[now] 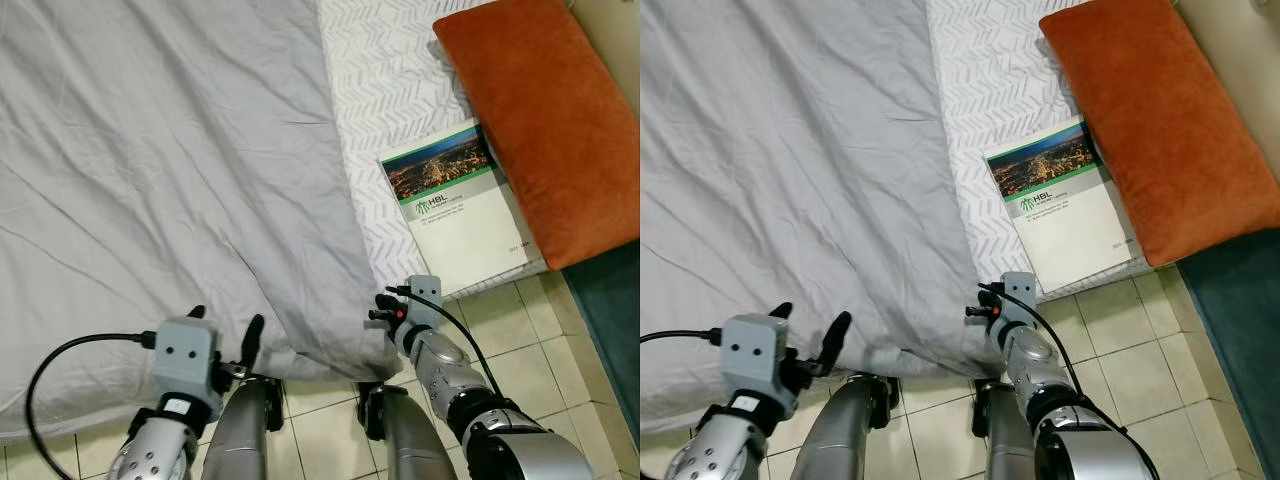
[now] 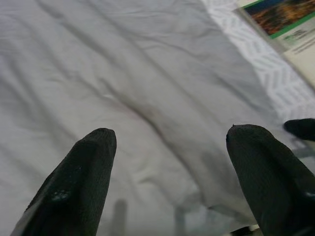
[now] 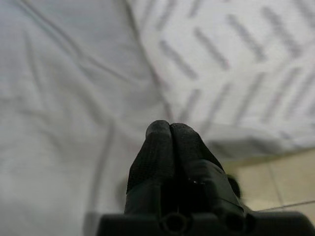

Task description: Clean up the room

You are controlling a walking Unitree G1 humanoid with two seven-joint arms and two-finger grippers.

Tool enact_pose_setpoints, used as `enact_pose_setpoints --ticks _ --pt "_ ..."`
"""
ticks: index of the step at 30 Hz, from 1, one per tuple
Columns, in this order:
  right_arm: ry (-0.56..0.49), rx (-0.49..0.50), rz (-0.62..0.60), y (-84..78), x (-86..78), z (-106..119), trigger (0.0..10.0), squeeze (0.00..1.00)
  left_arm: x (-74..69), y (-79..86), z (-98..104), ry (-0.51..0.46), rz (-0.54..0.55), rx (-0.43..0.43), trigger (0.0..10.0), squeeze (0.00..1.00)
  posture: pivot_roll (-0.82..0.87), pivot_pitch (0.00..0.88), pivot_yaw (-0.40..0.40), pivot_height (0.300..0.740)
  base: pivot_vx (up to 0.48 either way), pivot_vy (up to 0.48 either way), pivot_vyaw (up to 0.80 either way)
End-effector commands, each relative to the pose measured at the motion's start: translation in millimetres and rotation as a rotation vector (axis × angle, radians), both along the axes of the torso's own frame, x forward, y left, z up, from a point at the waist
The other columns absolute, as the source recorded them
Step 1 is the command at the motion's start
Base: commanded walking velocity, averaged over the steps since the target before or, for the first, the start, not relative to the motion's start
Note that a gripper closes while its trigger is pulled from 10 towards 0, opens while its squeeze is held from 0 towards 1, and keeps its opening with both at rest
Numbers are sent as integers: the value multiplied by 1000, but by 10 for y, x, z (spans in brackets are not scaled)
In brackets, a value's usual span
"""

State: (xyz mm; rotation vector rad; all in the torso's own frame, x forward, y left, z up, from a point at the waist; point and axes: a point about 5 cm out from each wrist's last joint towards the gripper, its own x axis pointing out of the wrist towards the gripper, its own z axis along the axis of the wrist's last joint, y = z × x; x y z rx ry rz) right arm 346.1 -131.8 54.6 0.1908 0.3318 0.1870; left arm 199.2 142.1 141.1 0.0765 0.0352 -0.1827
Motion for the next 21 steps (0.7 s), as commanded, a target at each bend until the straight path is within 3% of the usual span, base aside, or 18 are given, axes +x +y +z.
enact_pose_setpoints --ticks 1,4,6,7,8,9,10,13,15,18,21 --pt "84 -30 -39 -132 -143 -208 0 0 -49 -14 -110 52 3 7 10000 0 88 694 -53 740 0 0 0" --pt "75 -31 -65 -265 -133 -186 0 0 -47 -16 -129 54 6 4 10000 0 81 688 -58 740 0 0 0" --pt "68 -27 -64 -273 -128 -176 0 0 -52 -14 -131 54 6 4 10000 0 81 688 -58 740 0 0 0" --pt "-5 -7 -24 -202 -64 -65 0 0 -53 0 -132 52 15 5 10000 0 81 690 -62 740 0 0 0" --pt "-42 -2 -4 -163 -35 -8 6235 0 -52 7 -131 50 20 5 10000 0 81 690 -62 740 0 0 0" --pt "-88 15 12 -121 -2 64 6235 0 -52 15 -127 47 26 5 10000 0 81 690 -62 740 0 0 0" --pt "-144 17 20 -95 30 146 10000 1000 -53 19 -120 43 31 4 10000 0 83 690 -61 740 0 0 0" --pt "-248 22 35 -44 78 307 10000 1000 -58 17 -116 40 31 4 10000 0 83 690 -61 740 0 0 0" --pt "-330 78 45 29 103 450 10000 1000 -68 5 -132 41 24 6 10000 0 75 694 -64 740 0 0 0" --pt "-330 149 61 105 100 469 10000 1000 -88 -14 -163 51 5 3 10000 0 70 693 -64 740 0 0 0" --pt "-181 267 106 262 11 219 10000 1000 -208 -127 -407 154 -138 -65 10000 0 84 689 -54 740 0 0 0"
